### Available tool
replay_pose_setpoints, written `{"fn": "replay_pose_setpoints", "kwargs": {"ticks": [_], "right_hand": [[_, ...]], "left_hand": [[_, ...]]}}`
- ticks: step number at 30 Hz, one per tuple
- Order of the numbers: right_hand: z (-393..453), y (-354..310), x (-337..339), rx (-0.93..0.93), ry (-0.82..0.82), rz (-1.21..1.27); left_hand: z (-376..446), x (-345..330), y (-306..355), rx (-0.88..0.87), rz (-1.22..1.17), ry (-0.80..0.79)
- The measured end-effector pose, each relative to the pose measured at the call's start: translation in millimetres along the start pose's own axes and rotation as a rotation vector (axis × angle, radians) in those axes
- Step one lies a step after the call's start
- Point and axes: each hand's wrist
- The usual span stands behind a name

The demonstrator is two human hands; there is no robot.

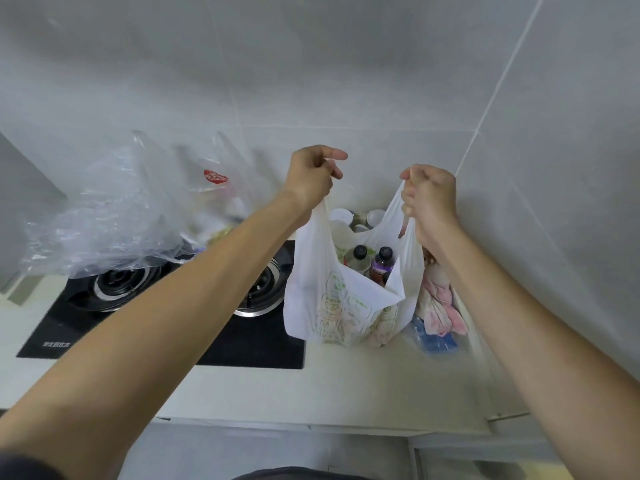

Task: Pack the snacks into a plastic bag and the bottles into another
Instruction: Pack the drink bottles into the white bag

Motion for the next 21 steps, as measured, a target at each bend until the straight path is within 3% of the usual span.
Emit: {"fn": "replay_pose_setpoints", "kwargs": {"ticks": [8, 15, 21], "right_hand": [[38, 2, -6, -0.006, -0.072, -0.061], [52, 19, -4, -0.008, -0.158, -0.105], [48, 17, -2, 0.01, -0.139, -0.213]], "left_hand": [[41, 9, -3, 0.098, 0.018, 0.043], [45, 1, -19, 0.054, 0.13, 0.0], [46, -8, -23, 0.03, 0.193, -0.036]]}}
Point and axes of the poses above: each hand's wrist, its own z-axis towards the middle knuckle, its own x-axis out of the back of the hand, y = z × x, and after that the axes turned 10 degrees about z, right-handed
